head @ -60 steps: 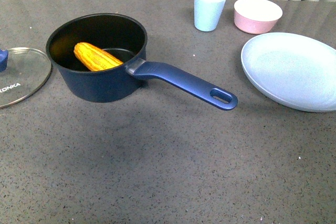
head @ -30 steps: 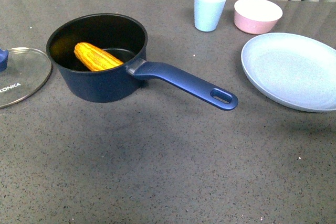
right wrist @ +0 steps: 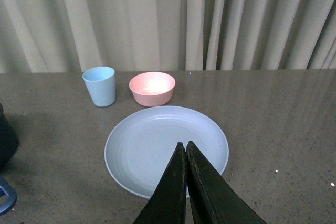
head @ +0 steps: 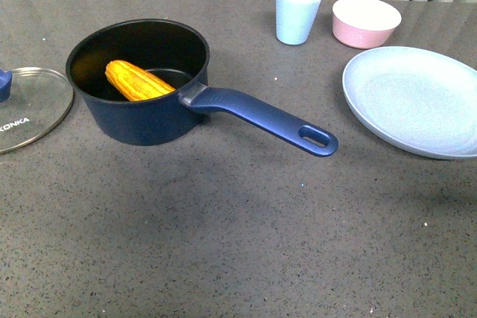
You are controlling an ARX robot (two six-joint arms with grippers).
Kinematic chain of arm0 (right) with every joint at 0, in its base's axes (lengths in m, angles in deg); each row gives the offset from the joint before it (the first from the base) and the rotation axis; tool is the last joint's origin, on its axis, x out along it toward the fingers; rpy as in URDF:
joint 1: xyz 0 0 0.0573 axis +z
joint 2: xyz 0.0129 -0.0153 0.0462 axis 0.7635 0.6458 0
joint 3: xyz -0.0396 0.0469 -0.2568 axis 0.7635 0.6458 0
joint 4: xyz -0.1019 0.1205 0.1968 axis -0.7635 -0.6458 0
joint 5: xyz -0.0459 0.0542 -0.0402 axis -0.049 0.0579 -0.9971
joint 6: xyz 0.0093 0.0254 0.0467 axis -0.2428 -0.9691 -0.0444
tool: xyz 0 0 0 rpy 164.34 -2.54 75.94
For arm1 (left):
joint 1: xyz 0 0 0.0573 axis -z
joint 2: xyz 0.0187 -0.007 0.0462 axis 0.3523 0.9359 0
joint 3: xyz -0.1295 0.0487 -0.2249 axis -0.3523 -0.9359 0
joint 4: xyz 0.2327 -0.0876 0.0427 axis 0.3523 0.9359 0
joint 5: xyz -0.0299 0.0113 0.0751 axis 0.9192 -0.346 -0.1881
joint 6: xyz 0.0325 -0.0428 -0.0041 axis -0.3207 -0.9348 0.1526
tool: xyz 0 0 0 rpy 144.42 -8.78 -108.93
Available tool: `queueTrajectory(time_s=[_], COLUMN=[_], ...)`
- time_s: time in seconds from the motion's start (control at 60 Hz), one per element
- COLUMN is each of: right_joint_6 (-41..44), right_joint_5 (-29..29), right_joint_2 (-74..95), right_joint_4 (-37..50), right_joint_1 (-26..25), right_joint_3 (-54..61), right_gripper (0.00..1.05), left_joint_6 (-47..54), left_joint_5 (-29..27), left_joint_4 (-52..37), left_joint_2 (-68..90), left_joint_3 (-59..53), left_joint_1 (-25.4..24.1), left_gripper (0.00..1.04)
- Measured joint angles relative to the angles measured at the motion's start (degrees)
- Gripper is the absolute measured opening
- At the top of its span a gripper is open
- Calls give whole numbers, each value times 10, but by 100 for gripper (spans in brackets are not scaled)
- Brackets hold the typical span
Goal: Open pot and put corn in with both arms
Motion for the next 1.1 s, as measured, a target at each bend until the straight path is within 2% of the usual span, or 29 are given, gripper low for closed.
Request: queueTrajectory(time_s=[0.6, 0.717, 1.1], right_joint_6=[0, 0, 0], right_joint_5=[0, -1, 0], right_joint_2=[-119, -202, -219], right_joint_4=[-118, -214, -221], right_joint_1=[0, 0, 0], right_joint_3=[0, 0, 0], right_gripper=[2, 2, 2], left_joint_6=[0, 0, 0], left_joint_5=[0, 0, 0], left_joint_4=[0, 0, 0], left_joint_2=[0, 0, 0], left_joint_3=[0, 0, 0], left_joint_1=[0, 0, 0], left_gripper=[96, 96, 96])
